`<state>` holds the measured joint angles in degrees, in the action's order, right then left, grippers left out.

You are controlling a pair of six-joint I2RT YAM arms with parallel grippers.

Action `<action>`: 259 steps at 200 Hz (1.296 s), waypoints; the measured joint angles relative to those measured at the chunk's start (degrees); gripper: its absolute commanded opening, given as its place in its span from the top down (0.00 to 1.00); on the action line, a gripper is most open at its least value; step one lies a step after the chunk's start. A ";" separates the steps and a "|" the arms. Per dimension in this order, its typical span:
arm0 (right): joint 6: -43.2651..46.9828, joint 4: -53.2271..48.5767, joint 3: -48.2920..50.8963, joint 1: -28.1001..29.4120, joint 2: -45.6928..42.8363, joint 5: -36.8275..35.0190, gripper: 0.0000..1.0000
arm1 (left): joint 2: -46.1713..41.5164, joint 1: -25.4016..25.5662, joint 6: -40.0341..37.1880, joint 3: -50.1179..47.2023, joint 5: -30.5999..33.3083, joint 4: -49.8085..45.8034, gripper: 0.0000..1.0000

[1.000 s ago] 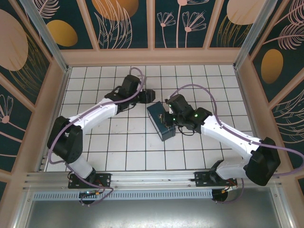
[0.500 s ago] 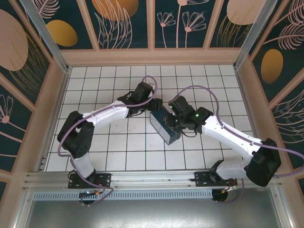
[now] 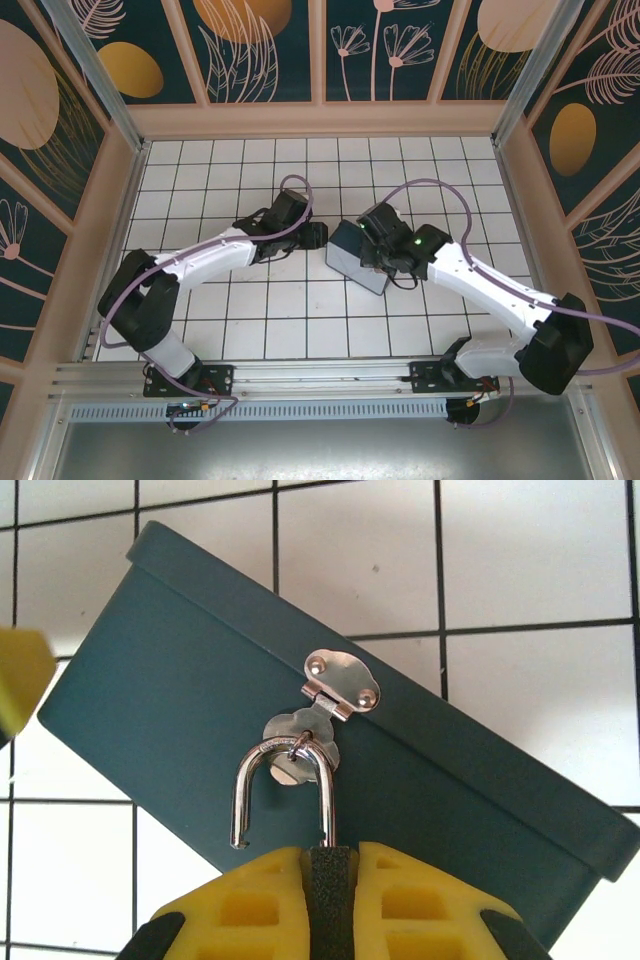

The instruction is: Unlock a padlock with a key

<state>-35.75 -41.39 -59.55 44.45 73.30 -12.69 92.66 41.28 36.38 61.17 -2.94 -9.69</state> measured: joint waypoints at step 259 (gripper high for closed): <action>0.83 2.78 4.72 -1.33 -4.63 -1.79 1.00 | 18.67 0.63 -7.54 20.59 -5.60 -2.34 0.44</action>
<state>-34.92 -38.61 -54.83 43.11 68.66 -14.48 111.33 41.91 28.84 81.76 -8.54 -12.03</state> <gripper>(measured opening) 0.109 0.565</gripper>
